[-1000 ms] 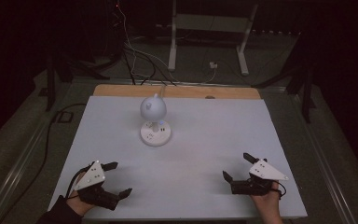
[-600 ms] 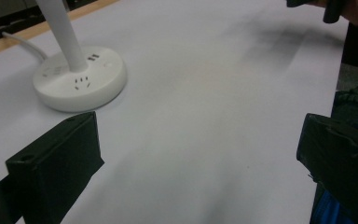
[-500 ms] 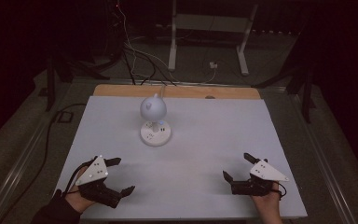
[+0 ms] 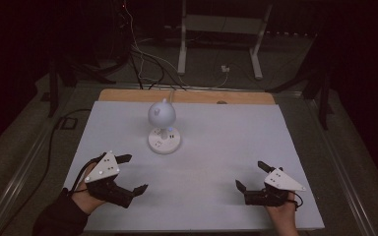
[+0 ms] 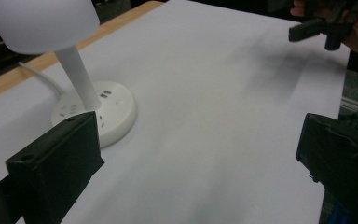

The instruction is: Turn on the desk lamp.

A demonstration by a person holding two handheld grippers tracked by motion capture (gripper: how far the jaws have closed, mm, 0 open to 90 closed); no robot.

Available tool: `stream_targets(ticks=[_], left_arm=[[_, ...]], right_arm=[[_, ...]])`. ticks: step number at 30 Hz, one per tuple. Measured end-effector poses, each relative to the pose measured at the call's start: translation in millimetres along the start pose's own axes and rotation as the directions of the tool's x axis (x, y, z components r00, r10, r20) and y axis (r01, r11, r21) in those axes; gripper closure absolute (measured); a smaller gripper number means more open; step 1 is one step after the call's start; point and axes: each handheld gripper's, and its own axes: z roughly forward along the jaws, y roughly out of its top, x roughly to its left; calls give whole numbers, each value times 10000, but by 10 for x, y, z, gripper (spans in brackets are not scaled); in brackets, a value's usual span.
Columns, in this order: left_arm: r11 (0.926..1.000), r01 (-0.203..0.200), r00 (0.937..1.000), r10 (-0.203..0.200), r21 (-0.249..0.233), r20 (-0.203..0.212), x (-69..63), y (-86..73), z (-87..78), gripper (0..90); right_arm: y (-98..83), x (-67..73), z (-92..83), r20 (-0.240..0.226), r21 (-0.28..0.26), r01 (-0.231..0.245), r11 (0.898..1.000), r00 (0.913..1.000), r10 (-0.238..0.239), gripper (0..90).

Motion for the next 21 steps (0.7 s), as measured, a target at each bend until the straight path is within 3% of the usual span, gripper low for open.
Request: stream_targets(ticks=[8, 15, 21], left_arm=[[10000, -40, 9992, 39, -17, -396, 11, 221, 120, 3], [9996, 91, 9985, -105, -265, -534, -24, 331, 260, 4], [9992, 148, 9954, -181, -359, -942, -31, 398, 387, 3]], right_arm=[[1, -9, -3, -22, -66, -50, 10000, 10000, 50, 0], [6, -18, -20, 74, -208, -105, 9997, 9999, 107, 0], [3, -24, -20, 69, -178, -109, 9998, 9999, 110, 0]])
